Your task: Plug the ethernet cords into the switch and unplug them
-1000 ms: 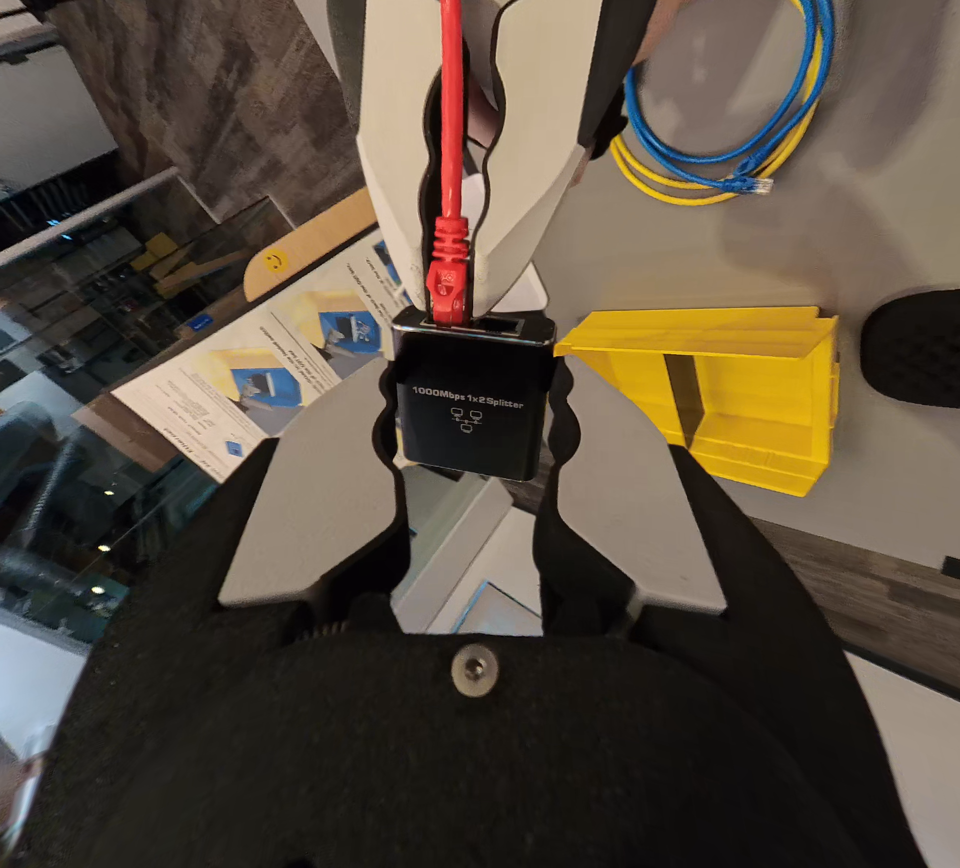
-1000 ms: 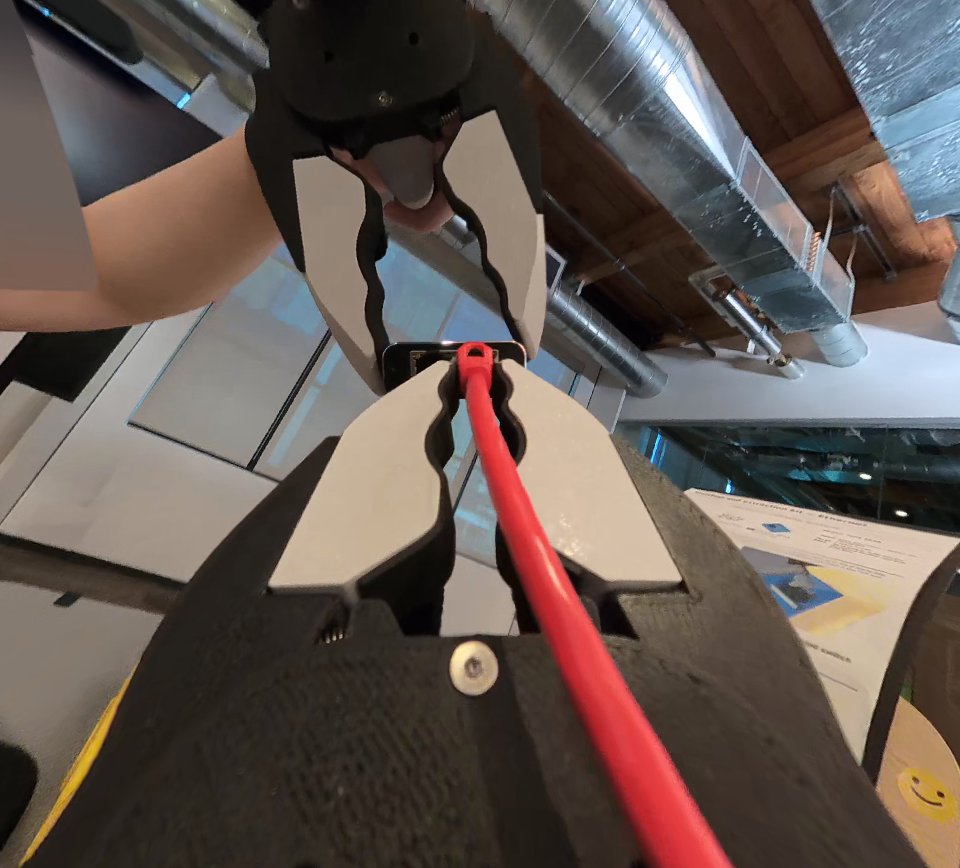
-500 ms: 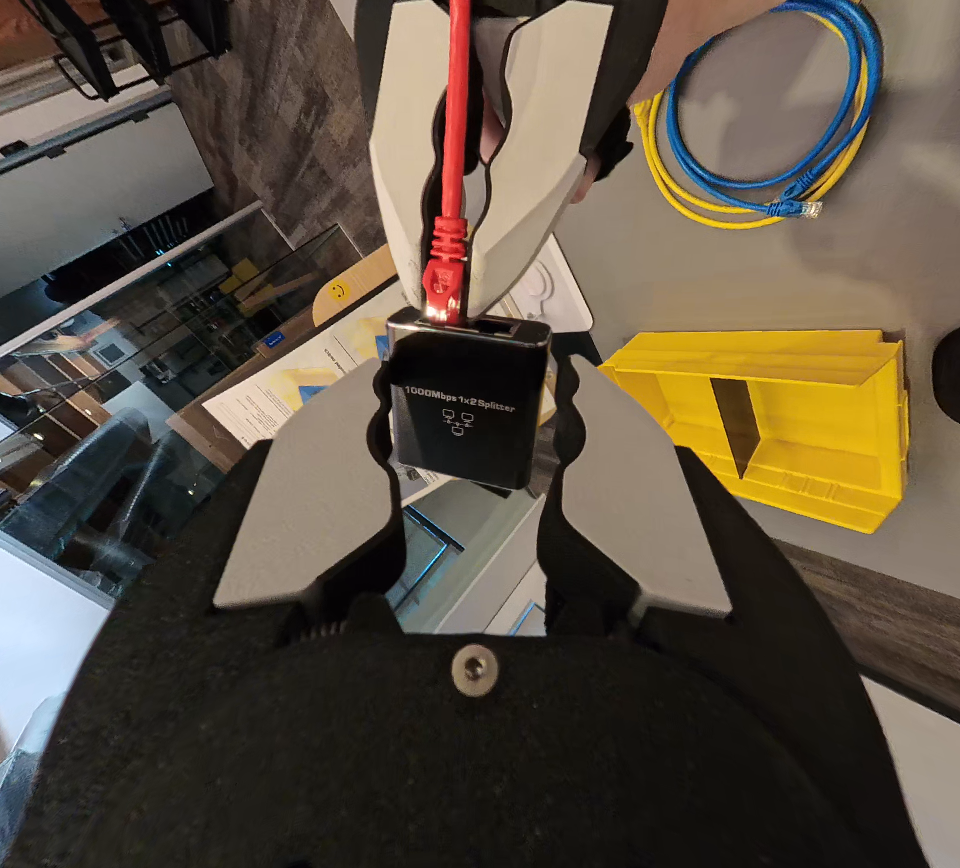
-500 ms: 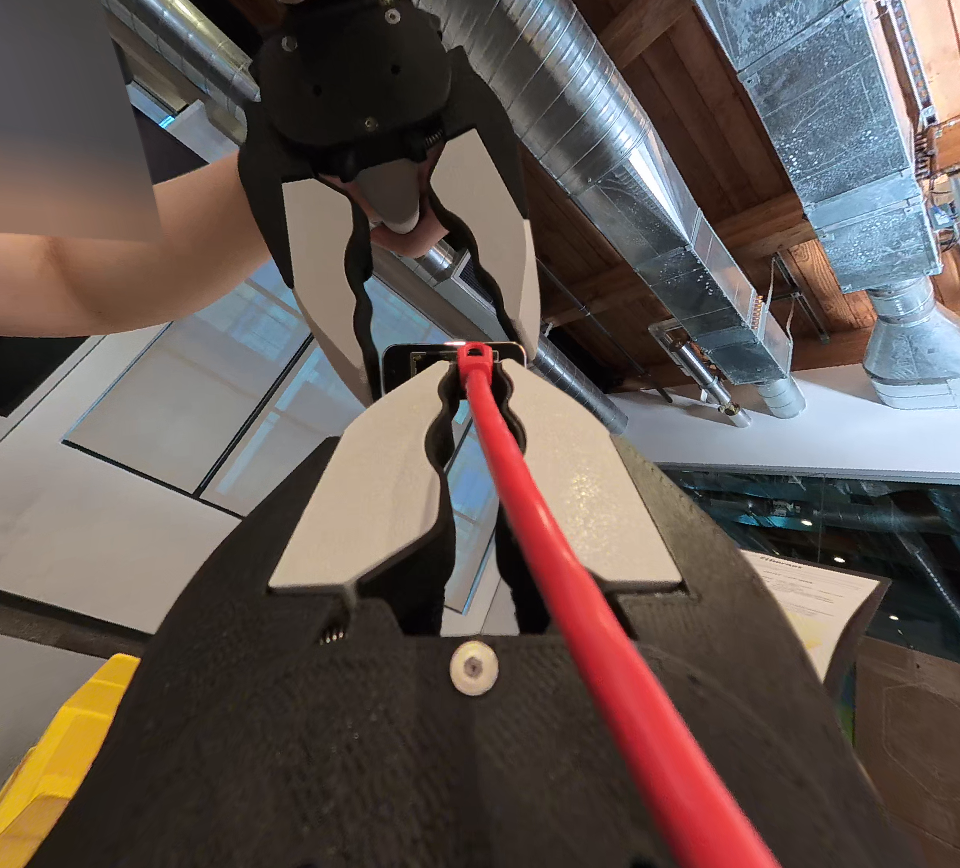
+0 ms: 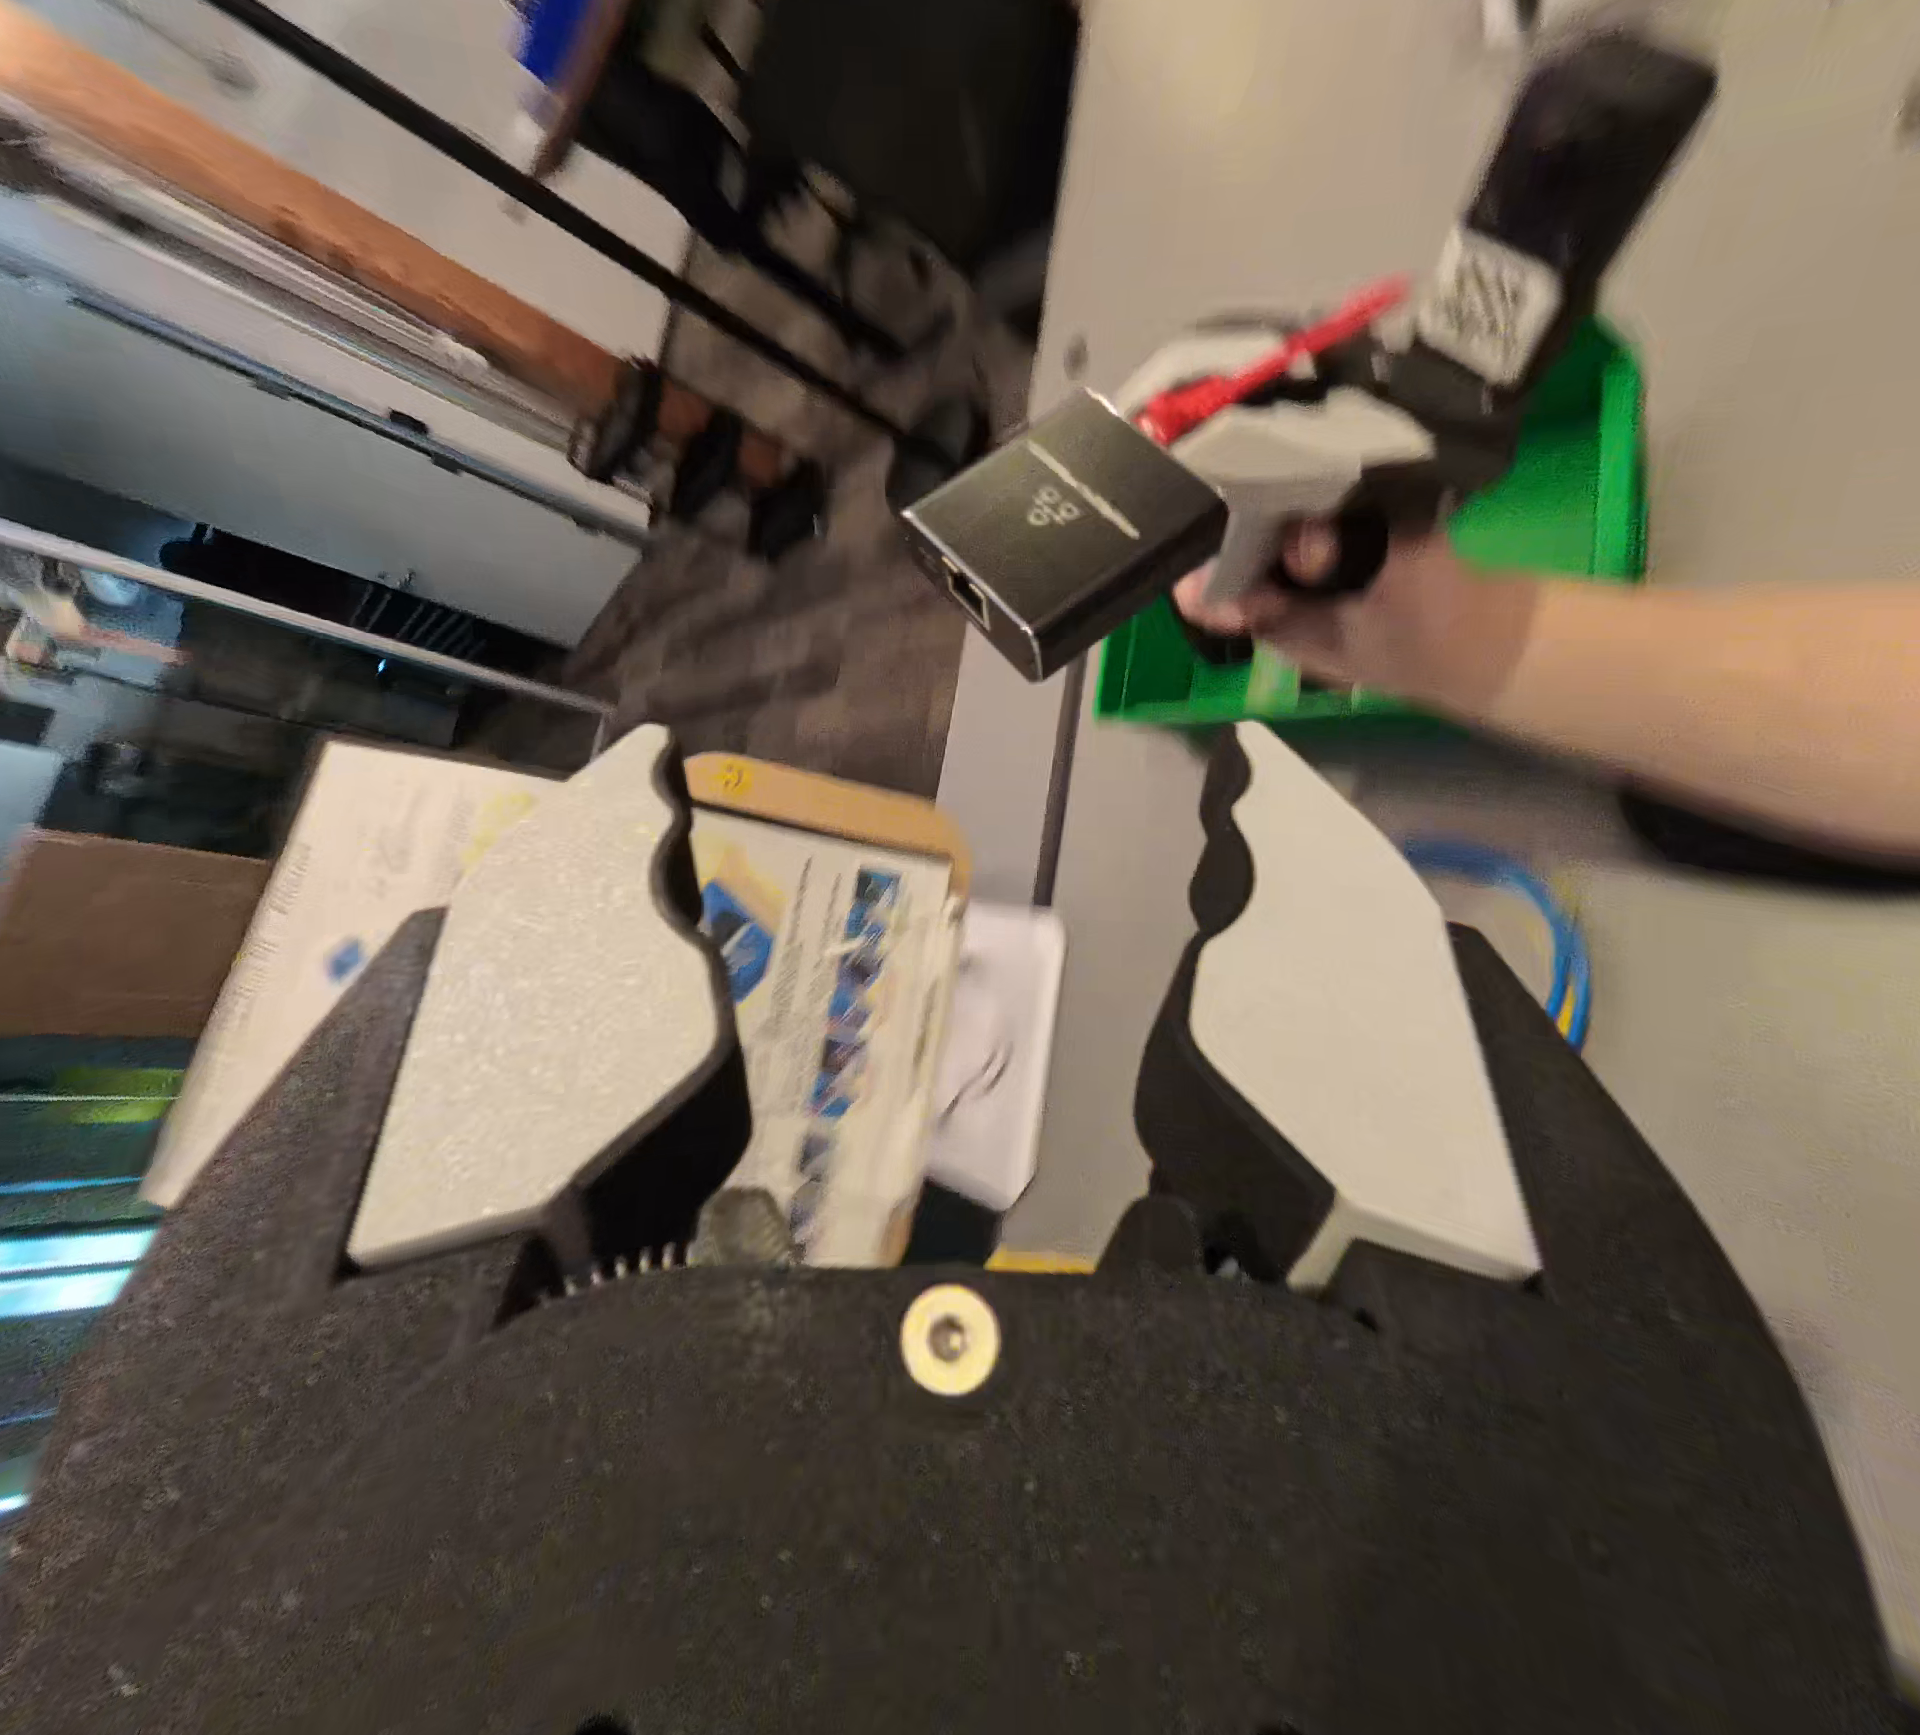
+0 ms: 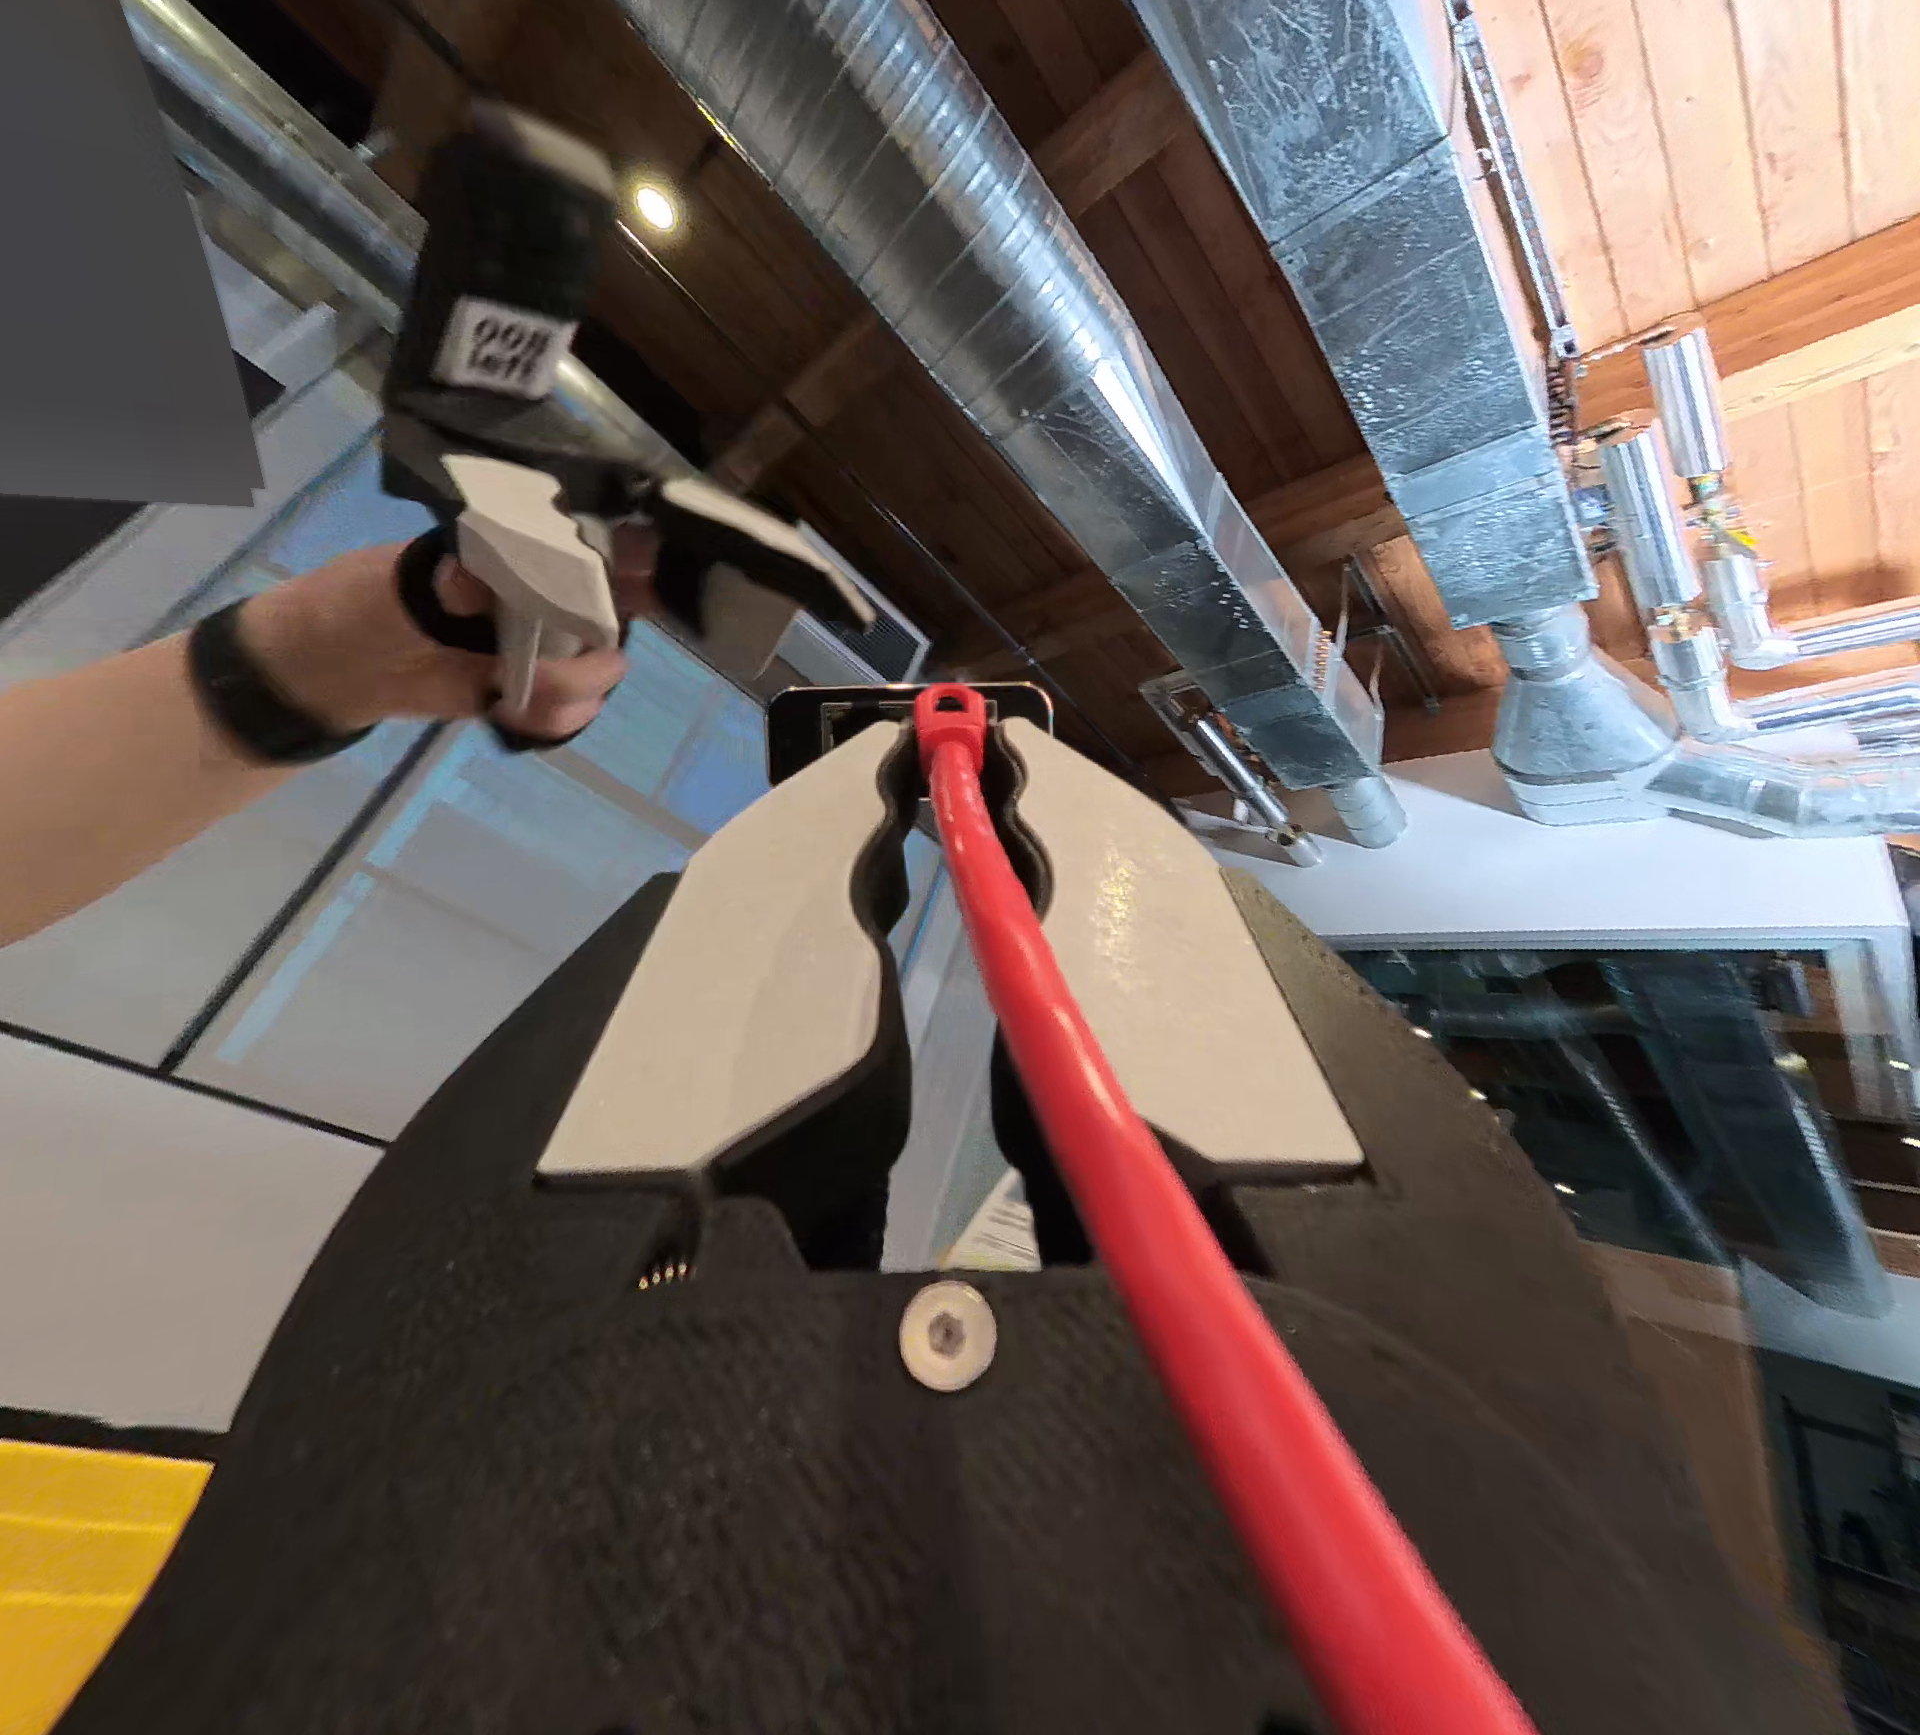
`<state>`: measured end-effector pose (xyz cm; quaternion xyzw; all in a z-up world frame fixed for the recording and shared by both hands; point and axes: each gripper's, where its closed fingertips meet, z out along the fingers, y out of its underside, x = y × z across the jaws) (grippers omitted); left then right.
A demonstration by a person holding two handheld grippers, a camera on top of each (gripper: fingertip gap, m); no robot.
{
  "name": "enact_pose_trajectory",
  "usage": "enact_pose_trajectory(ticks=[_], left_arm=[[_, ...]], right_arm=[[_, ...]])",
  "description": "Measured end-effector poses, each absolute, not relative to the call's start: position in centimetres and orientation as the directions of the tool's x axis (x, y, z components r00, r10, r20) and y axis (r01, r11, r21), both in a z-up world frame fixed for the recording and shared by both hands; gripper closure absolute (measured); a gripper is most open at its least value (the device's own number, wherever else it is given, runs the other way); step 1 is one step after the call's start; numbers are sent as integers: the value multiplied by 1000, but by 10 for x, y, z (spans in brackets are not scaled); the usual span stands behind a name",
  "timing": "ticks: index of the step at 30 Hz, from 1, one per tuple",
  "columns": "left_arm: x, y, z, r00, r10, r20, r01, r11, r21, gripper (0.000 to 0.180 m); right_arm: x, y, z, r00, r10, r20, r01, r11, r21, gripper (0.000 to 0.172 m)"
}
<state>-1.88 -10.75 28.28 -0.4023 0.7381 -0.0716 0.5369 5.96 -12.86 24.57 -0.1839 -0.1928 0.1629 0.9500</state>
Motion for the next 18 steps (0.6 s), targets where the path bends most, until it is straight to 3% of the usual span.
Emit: enact_pose_trajectory(ticks=[2,5,9,18], left_arm=[[-29,-102,279,62,-769,-636,-361,577,-733,95],[-37,-92,255,171,-846,-506,-185,477,-860,93],[-33,-72,233,273,-861,-430,-43,435,-899,85],[-56,-50,226,357,-839,-411,141,483,-864,103]], right_arm=[[55,-122,246,895,335,293,-189,882,-432,159],[40,-112,246,920,271,282,-120,882,-456,159],[15,-96,242,930,228,289,-61,870,-489,159],[-18,-74,231,911,229,344,-11,845,-535,159]])
